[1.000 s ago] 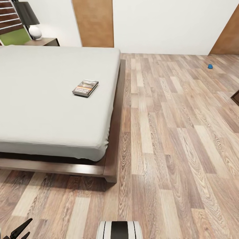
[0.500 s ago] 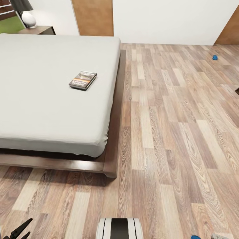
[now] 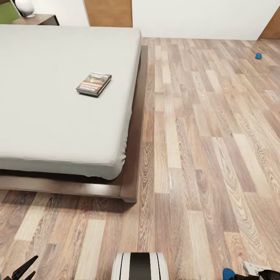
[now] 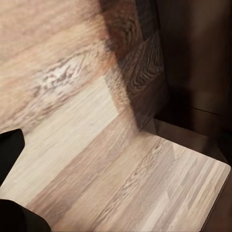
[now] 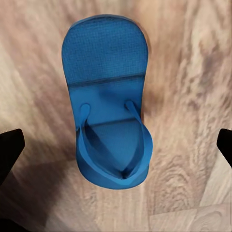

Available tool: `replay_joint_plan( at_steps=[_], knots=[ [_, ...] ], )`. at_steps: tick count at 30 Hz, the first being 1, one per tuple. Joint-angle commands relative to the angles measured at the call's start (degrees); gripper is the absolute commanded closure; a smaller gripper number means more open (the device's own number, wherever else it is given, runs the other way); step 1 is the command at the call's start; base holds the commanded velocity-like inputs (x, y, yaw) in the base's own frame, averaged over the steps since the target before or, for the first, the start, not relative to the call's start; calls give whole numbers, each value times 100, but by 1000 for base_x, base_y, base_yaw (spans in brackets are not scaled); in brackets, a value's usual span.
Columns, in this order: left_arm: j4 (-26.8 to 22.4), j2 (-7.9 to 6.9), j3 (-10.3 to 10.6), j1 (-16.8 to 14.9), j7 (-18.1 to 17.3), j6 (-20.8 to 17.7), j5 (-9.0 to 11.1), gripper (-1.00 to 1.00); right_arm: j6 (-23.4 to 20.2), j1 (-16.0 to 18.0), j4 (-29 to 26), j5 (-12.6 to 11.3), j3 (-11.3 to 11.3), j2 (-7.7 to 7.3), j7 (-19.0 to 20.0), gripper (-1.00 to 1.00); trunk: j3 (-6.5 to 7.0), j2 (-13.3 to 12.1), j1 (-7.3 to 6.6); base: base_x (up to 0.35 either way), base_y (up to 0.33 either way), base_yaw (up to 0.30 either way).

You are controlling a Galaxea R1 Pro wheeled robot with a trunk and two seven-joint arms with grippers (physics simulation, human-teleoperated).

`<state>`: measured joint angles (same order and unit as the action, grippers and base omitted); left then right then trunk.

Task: In the bedroom, move the book from the bed onto either nightstand, and place the two sandals side by side next to the bed.

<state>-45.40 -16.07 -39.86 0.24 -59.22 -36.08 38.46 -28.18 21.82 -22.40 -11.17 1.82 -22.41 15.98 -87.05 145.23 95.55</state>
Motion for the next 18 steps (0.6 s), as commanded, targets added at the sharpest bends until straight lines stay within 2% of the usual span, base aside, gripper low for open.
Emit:
replay_joint_plan(
  at_steps=[1,7,18],
  knots=[
    [-4,-3,4,3,2,-45,37,-100,-36,14,-8,14,19,2,10,-100,-26,3,2,0,0,0],
    [-4,-18,11,3,-1,-47,40,-100,-25,72,-9,264,20,14,10,-100,-159,11,17,0,0,0],
    [-104,-45,4,3,-28,-54,48,-100,1,94,-4,387,20,45,16,-100,-159,11,17,0,0,0]
  ],
)
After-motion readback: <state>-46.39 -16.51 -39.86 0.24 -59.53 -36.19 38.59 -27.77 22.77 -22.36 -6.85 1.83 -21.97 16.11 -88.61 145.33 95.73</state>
